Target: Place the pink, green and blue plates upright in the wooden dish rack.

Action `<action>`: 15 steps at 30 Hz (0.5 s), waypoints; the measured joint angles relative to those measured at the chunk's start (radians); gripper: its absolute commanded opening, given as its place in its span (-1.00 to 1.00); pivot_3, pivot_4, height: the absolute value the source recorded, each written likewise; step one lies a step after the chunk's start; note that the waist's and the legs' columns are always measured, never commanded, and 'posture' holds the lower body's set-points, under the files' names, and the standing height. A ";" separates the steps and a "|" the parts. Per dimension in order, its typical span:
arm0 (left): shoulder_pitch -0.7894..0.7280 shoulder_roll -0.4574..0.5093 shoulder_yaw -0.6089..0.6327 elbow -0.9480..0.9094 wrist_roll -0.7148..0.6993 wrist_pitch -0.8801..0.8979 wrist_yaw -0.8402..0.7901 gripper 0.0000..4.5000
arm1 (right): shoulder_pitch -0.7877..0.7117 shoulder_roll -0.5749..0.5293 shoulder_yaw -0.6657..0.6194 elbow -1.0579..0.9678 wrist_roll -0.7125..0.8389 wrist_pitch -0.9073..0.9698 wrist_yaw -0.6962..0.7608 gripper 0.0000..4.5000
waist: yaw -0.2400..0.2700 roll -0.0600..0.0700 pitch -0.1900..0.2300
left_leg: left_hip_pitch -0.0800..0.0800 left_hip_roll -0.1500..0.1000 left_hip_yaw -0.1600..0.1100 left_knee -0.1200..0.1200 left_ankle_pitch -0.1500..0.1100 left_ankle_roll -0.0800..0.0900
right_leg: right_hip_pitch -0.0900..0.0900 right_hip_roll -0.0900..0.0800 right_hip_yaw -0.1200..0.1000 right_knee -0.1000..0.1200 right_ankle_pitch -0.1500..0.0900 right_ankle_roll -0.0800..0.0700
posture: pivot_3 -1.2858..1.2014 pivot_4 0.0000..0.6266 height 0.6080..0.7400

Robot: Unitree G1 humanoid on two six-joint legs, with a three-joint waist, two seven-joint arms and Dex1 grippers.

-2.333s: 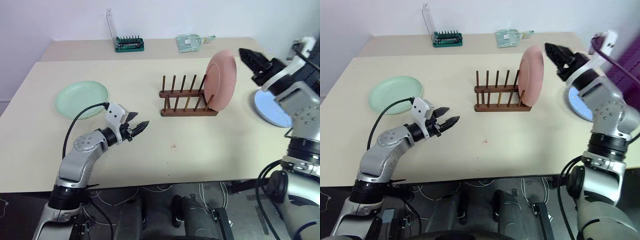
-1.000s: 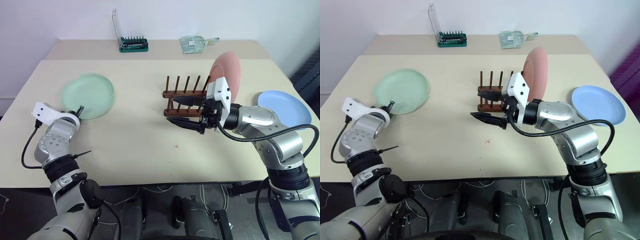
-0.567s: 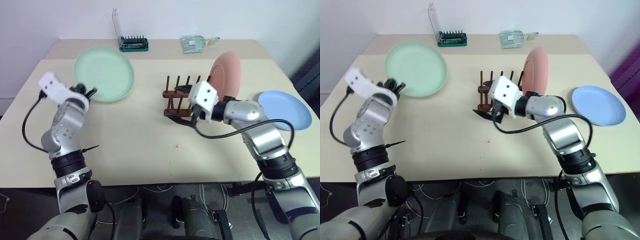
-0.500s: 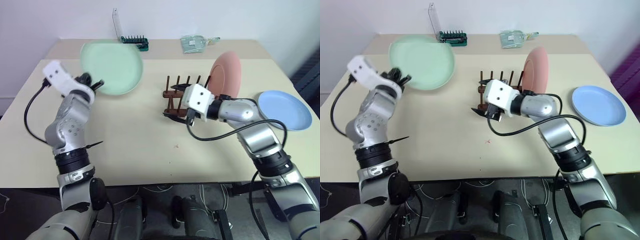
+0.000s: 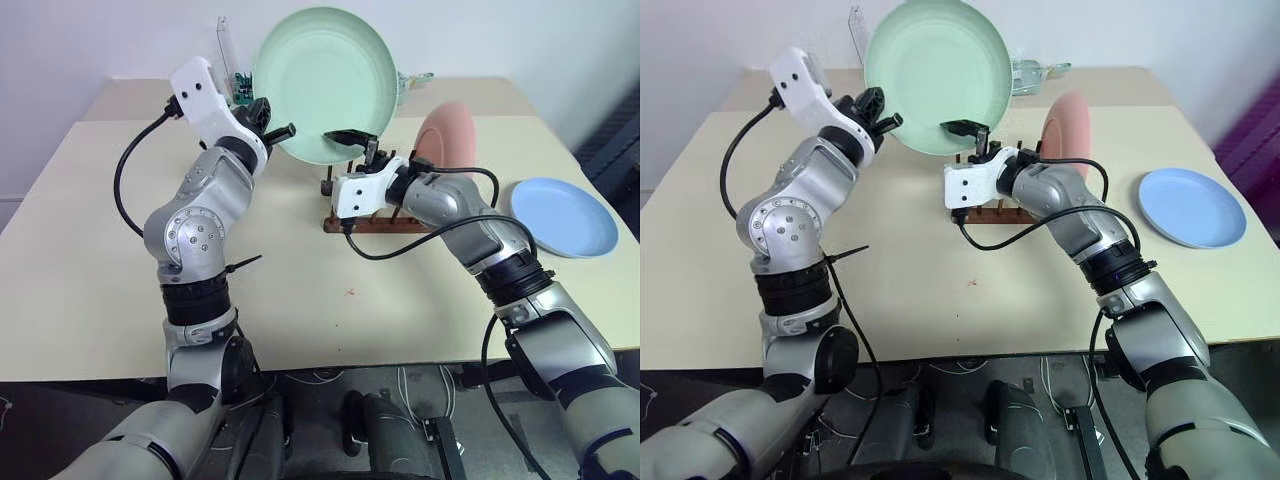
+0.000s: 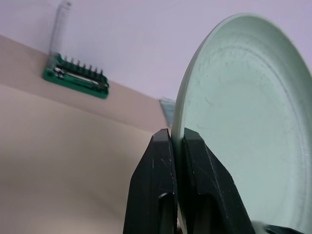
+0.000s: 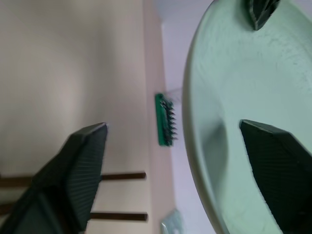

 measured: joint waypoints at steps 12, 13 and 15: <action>-0.006 -0.094 0.093 -0.016 -0.048 -0.067 0.040 0.13 | 0.000 0.001 -0.008 0.011 -0.111 -0.022 -0.099 -1.00 | -0.005 0.000 0.000 | 0.000 0.000 0.000 0.000 0.000 -0.001 | 0.000 0.000 0.000 0.000 0.000 0.000 | 0.03 -0.52 0.84; -0.023 -0.110 0.128 -0.015 -0.054 -0.119 0.056 0.31 | 0.004 0.003 -0.015 0.011 -0.105 -0.017 -0.099 -1.00 | -0.006 0.000 0.000 | 0.000 0.000 0.000 0.000 0.000 -0.001 | 0.000 0.000 0.000 0.000 0.000 0.000 | 0.03 -0.52 0.84; -0.050 -0.099 0.166 -0.014 -0.044 -0.205 0.081 0.31 | 0.021 0.015 -0.045 0.007 -0.068 -0.001 -0.096 -1.00 | -0.006 0.000 0.000 | 0.000 0.000 0.000 0.000 0.000 -0.001 | 0.000 0.001 0.000 0.000 0.000 0.000 | 0.03 -0.52 0.84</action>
